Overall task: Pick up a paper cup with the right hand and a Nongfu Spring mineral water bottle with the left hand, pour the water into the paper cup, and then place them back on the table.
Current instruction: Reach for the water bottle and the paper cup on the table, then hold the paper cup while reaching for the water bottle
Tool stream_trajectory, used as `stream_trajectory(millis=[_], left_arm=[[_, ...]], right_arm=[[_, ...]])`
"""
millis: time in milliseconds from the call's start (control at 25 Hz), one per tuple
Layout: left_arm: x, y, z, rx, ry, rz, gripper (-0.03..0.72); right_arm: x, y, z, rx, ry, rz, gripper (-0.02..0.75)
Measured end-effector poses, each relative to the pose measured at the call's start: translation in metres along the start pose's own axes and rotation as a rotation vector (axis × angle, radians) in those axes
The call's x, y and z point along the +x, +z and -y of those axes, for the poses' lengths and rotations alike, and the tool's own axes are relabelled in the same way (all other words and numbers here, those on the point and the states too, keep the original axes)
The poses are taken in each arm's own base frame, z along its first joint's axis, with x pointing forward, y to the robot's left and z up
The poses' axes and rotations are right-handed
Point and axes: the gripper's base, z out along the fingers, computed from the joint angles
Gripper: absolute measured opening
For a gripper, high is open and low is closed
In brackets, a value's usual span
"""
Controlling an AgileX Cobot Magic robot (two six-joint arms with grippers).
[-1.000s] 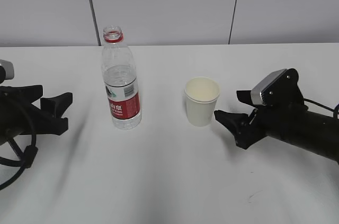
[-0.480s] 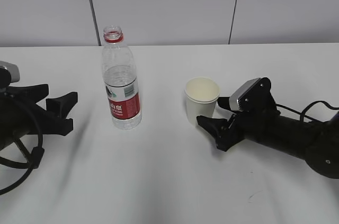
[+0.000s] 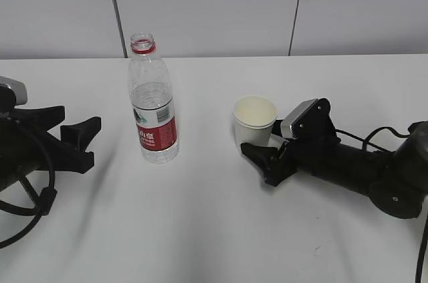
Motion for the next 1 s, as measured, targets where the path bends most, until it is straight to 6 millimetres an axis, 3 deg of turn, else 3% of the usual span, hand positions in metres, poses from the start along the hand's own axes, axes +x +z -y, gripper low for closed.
stream_trajectory(millis=[560,840,1000], left_arm=[[0.001,0.0,0.004,0.043,0.025,-0.001,0.439],[0.019,0.008,0.006,0.073,0.013,-0.02,0.44],[0.027,0.017,0.007,0.092,0.008,-0.043,0.492]], right_arm=[[0.0,0.013,0.002,-0.041,-0.025,0.043,0.583],[0.0,0.013,0.003,-0.036,-0.021,0.046,0.517],[0.0,0.013,0.003,-0.035,-0.02,0.046,0.514]])
